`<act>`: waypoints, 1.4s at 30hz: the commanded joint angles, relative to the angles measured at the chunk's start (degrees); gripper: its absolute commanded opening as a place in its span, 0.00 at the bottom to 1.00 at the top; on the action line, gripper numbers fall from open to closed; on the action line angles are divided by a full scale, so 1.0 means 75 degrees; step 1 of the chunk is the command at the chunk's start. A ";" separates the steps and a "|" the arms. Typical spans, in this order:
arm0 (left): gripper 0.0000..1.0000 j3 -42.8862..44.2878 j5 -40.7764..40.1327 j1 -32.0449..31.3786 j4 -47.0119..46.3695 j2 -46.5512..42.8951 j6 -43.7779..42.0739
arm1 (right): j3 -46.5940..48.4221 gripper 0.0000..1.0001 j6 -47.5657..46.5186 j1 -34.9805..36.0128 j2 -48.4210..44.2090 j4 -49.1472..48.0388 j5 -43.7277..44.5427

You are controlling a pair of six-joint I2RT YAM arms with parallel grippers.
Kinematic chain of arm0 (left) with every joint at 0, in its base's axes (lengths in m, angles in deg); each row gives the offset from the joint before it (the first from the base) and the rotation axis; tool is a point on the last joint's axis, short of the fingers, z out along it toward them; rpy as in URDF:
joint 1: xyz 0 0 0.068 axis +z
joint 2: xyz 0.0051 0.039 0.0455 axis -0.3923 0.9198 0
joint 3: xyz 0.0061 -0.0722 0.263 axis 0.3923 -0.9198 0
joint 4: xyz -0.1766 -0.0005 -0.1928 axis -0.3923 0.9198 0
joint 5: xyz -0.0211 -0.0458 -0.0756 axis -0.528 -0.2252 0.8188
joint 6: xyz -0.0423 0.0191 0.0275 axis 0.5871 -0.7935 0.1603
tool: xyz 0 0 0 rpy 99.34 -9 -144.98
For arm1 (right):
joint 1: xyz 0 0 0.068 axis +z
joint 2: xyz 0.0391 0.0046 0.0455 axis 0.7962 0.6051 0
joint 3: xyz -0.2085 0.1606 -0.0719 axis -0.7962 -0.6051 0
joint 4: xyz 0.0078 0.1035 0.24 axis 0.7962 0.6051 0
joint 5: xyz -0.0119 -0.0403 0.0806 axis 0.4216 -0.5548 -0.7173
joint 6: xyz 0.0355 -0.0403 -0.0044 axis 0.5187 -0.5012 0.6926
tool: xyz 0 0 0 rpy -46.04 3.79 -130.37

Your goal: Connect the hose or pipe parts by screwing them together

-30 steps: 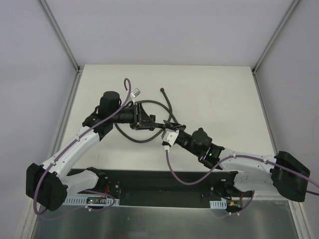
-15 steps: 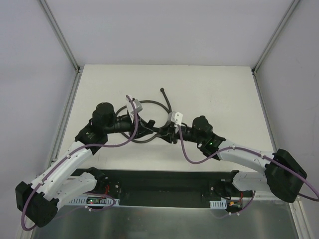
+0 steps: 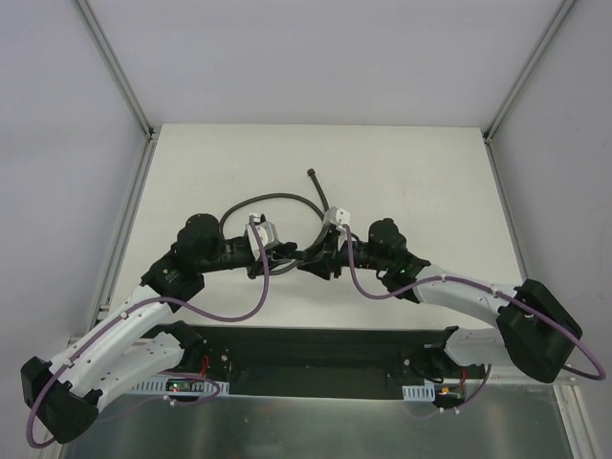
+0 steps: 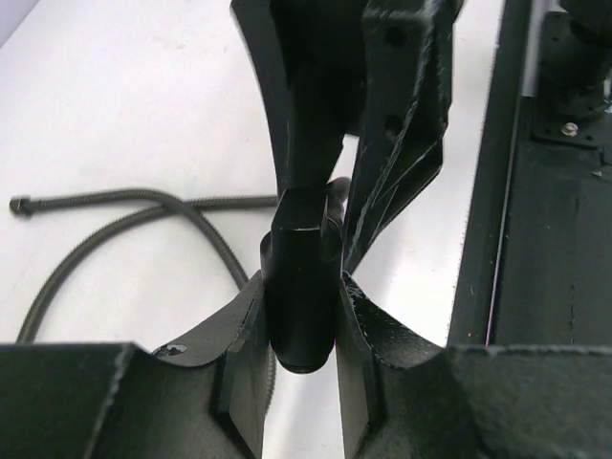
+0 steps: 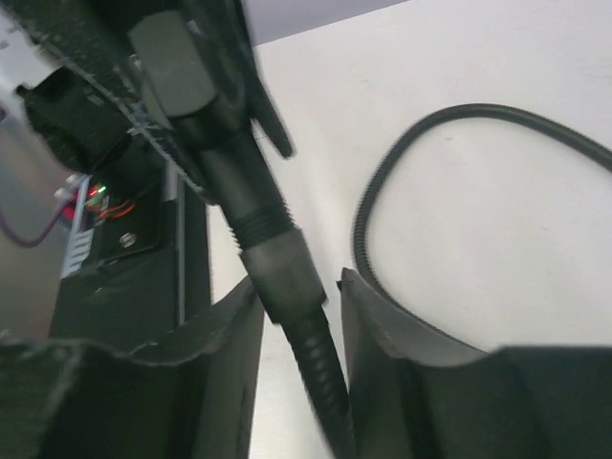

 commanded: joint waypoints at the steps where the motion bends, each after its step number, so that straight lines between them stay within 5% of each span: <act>1: 0.00 0.0286 -0.0787 0.0020 -0.0155 -0.0204 0.0779 | 0.0277 0.43 0.0170 -0.0182 -0.0628 0.0444 0.1416; 3: 0.00 0.0403 -0.0986 0.0020 -0.0167 -0.0169 0.1215 | 0.0490 0.77 0.0027 -0.0147 -0.0734 0.1334 0.2374; 7: 0.00 0.0603 -0.1537 0.0043 -0.0132 -0.0029 0.3200 | 0.0596 0.96 0.0086 -0.0077 -0.1190 0.1644 0.4614; 10: 0.00 0.0942 -0.1386 0.0102 0.0171 0.0287 0.4493 | 0.0608 0.96 0.0004 -0.0064 -0.1483 0.1761 0.5893; 14: 0.00 0.1305 -0.1549 0.0160 0.0372 0.0475 0.5901 | 0.1053 0.96 -0.0160 -0.0346 -0.1531 0.2358 0.5063; 19: 0.00 0.1786 -0.1048 0.0686 0.0770 0.0674 0.7577 | 0.0128 0.98 -0.2255 0.0532 -0.1965 0.0636 0.5893; 26: 0.00 0.2583 -0.0064 0.0851 0.1638 0.1493 0.8575 | 0.0221 0.98 -0.5232 0.1657 -0.1848 0.0718 0.6480; 31: 0.00 0.2689 0.0267 0.0852 0.1731 0.1788 0.9033 | 0.0502 0.99 -0.5704 0.2045 -0.1520 0.0706 0.6691; 36: 0.00 0.2677 0.0185 0.0864 0.1767 0.1741 0.9045 | 0.0655 0.87 -0.5821 0.2244 -0.1204 0.0718 0.6726; 40: 0.00 0.2701 0.0325 0.0887 0.1779 0.1811 0.8998 | 0.0631 0.58 -0.5716 0.2314 -0.1180 0.0554 0.6598; 42: 0.00 0.2712 0.0454 0.0898 0.1778 0.1893 0.8765 | 0.0689 0.53 -0.5425 0.2315 -0.1215 0.0565 0.6492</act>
